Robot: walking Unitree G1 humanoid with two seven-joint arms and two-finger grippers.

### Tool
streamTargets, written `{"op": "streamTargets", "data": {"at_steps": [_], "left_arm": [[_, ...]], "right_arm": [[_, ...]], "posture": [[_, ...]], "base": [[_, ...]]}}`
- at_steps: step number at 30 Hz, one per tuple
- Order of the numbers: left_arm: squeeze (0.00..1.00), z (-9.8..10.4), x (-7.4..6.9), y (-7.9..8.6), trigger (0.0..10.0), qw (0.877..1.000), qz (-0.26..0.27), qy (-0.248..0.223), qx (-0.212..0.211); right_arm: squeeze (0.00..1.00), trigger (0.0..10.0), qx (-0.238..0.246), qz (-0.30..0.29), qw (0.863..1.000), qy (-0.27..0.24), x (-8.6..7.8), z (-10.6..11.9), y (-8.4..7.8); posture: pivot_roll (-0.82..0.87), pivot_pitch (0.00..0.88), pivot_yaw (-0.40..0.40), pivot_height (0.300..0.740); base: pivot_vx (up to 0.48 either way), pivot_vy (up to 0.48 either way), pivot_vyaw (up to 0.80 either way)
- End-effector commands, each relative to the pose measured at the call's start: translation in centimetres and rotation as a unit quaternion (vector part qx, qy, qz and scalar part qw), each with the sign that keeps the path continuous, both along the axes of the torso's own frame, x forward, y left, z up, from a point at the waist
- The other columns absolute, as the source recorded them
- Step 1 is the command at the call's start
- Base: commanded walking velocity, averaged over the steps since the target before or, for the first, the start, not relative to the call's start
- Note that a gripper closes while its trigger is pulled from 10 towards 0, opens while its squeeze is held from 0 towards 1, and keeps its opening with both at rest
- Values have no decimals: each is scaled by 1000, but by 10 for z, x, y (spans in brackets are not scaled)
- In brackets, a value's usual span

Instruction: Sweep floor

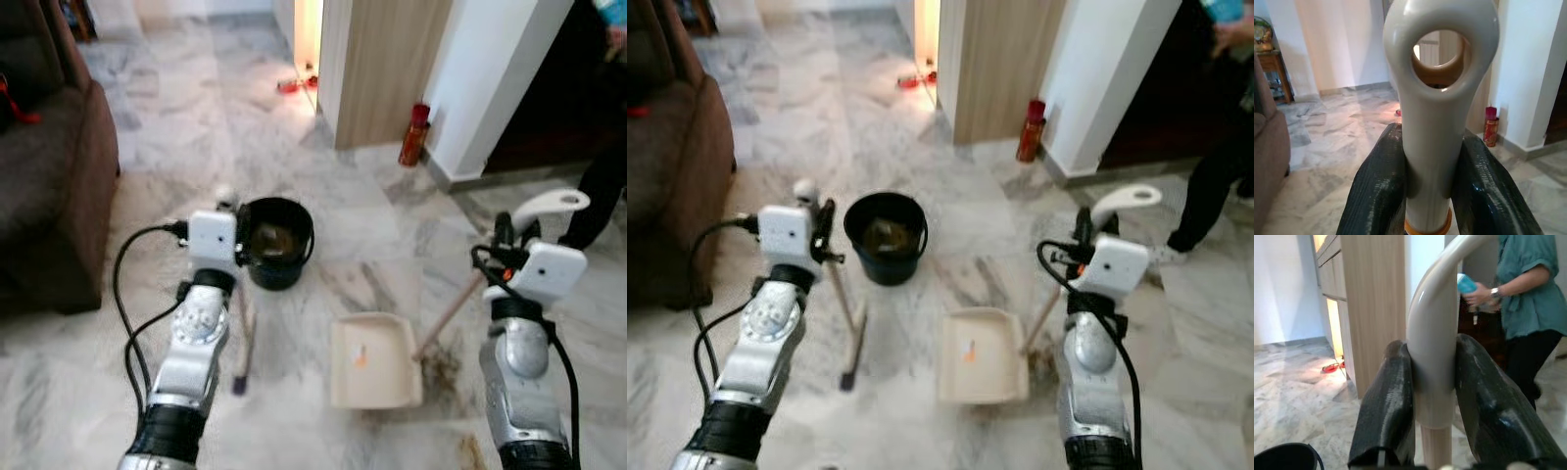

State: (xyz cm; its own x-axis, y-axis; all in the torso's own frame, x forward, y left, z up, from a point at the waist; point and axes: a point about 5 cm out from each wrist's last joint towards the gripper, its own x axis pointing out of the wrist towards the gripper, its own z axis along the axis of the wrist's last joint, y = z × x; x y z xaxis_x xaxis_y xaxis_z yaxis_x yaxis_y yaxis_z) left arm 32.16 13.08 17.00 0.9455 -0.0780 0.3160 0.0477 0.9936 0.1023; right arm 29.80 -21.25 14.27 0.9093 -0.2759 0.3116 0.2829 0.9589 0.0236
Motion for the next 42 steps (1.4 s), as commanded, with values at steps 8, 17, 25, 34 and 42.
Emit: {"op": "streamTargets", "data": {"at_steps": [8, 17, 25, 34, 42], "left_arm": [[0, 7, 1, 5, 10000, 1000, 6, -14, 8], [0, 7, 1, 5, 10000, 1000, 8, -14, 7], [0, 6, 1, 5, 10000, 1000, 13, -13, 17], [0, 4, 1, 8, 10000, 1000, 23, -10, 7], [0, 4, 1, 6, 10000, 1000, 19, -12, 8]], "right_arm": [[0, 10000, -1, 0, 1000, -15, 1, 7, 1], [0, 10000, -2, -1, 1000, -15, 1, 8, 0], [0, 10000, 0, 2, 1000, -15, 1, 8, 0], [0, 10000, -3, 4, 1000, -15, 1, 8, 0], [0, 10000, -2, 6, 1000, -14, 1, 8, 1]], "posture": [[80, 95, -66, 740], [77, 100, -68, 740], [77, 98, -73, 740], [74, 95, -75, 740], [73, 85, -72, 740]], "base": [[0, 0, -500], [0, 0, 0], [0, 0, -100], [0, -267, -178], [0, 0, 0]]}}
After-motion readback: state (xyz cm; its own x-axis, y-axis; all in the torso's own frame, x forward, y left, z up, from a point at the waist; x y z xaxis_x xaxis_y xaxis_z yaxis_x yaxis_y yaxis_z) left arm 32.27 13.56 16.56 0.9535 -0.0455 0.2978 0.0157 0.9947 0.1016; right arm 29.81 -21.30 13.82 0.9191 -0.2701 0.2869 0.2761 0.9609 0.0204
